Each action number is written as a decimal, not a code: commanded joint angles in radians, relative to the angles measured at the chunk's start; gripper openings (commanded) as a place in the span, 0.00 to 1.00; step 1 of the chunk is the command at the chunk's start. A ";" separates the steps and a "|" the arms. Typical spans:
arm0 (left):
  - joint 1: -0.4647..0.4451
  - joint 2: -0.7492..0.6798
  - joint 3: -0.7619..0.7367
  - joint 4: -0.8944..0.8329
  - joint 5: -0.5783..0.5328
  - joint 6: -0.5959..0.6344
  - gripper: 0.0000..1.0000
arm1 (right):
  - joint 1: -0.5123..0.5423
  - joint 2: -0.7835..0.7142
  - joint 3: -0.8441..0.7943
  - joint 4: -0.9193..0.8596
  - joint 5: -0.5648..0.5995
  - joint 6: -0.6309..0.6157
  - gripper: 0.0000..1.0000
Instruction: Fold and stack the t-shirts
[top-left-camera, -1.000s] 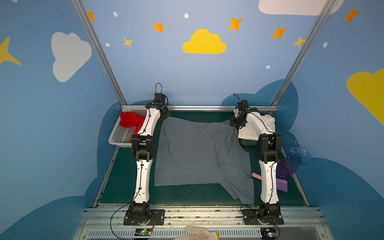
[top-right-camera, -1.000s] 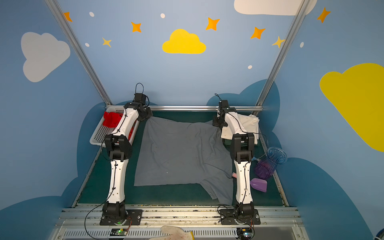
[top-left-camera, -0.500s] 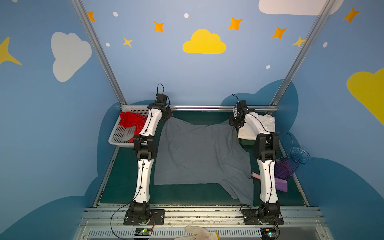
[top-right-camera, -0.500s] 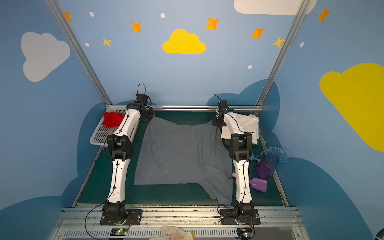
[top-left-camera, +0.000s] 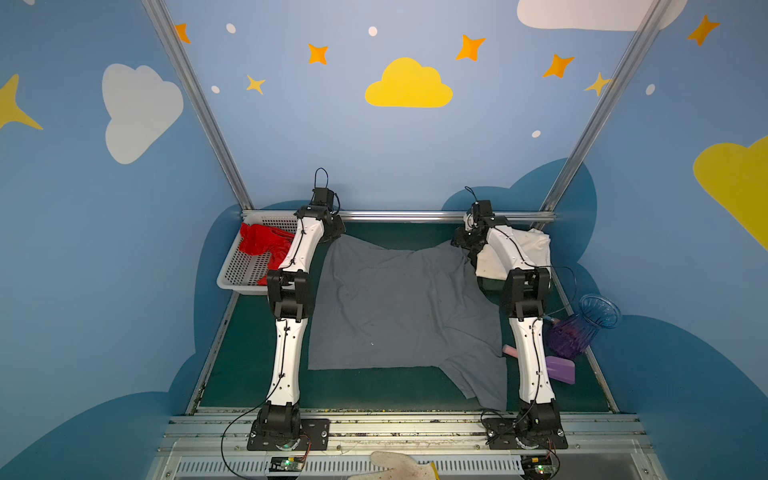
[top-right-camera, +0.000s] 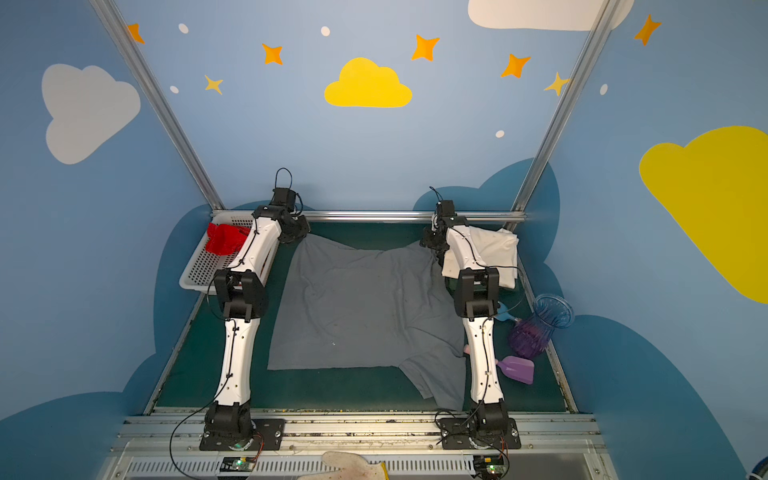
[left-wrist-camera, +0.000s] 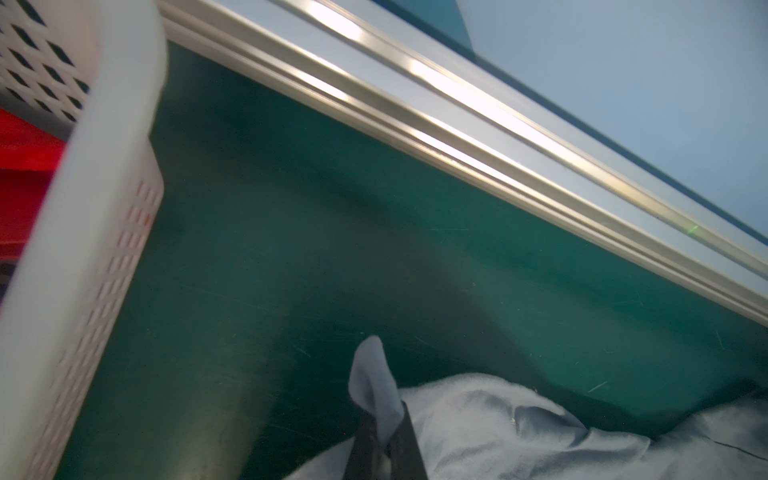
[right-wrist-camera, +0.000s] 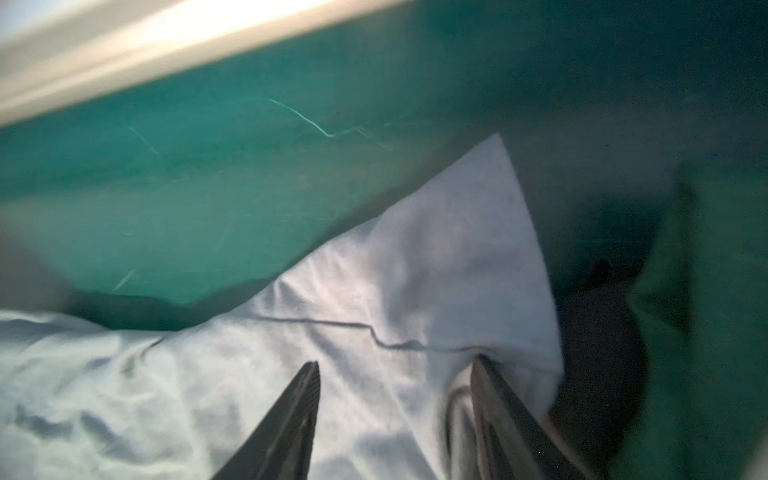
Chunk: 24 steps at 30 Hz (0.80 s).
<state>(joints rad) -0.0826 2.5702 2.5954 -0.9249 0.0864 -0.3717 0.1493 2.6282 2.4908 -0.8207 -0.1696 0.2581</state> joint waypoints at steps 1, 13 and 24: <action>-0.009 0.016 0.008 -0.009 0.009 0.004 0.04 | 0.001 0.032 0.022 -0.032 -0.002 0.017 0.57; -0.007 0.015 0.004 -0.032 -0.013 0.025 0.04 | -0.006 0.058 0.057 0.033 0.077 0.007 0.59; 0.008 0.015 0.000 -0.023 0.010 0.007 0.04 | -0.016 0.096 0.083 0.055 0.071 0.019 0.56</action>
<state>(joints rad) -0.0784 2.5702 2.5954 -0.9333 0.0925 -0.3672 0.1448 2.6995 2.5473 -0.7773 -0.1135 0.2806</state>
